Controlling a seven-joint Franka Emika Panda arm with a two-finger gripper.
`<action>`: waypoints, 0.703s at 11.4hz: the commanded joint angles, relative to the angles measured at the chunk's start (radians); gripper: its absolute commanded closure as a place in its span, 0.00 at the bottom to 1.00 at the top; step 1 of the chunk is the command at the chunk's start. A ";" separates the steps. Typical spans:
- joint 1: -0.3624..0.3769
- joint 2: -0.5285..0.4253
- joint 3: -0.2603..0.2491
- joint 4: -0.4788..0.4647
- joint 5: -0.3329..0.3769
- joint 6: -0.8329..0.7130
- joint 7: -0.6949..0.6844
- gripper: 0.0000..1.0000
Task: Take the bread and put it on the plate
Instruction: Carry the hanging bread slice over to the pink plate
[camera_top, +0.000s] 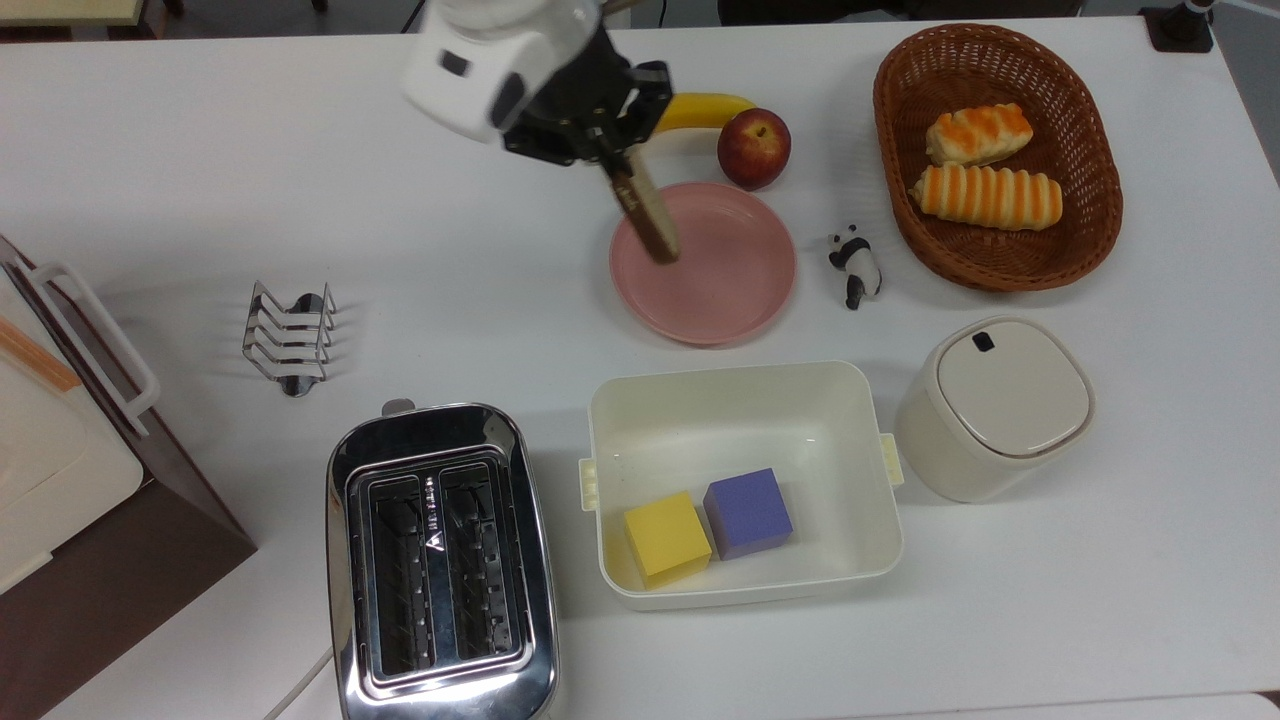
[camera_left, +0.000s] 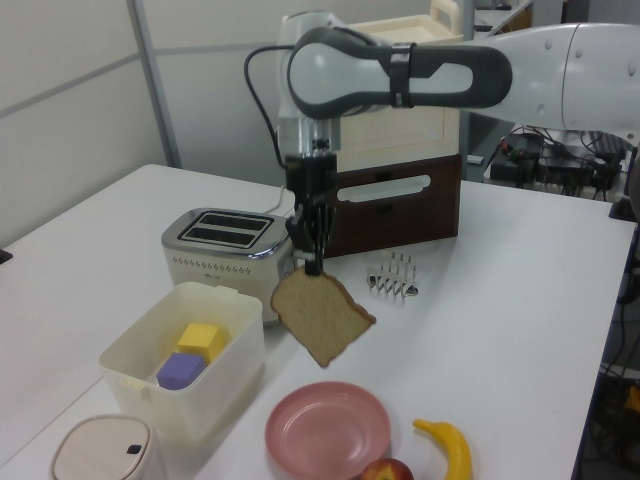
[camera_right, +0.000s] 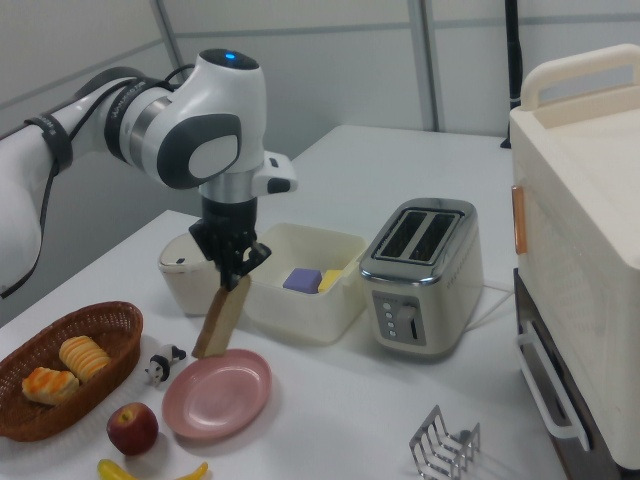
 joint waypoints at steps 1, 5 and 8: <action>0.078 -0.010 -0.008 -0.059 -0.016 -0.037 -0.033 1.00; 0.153 0.041 -0.010 -0.074 -0.018 -0.037 -0.032 1.00; 0.190 0.100 -0.010 -0.074 -0.050 -0.017 -0.033 1.00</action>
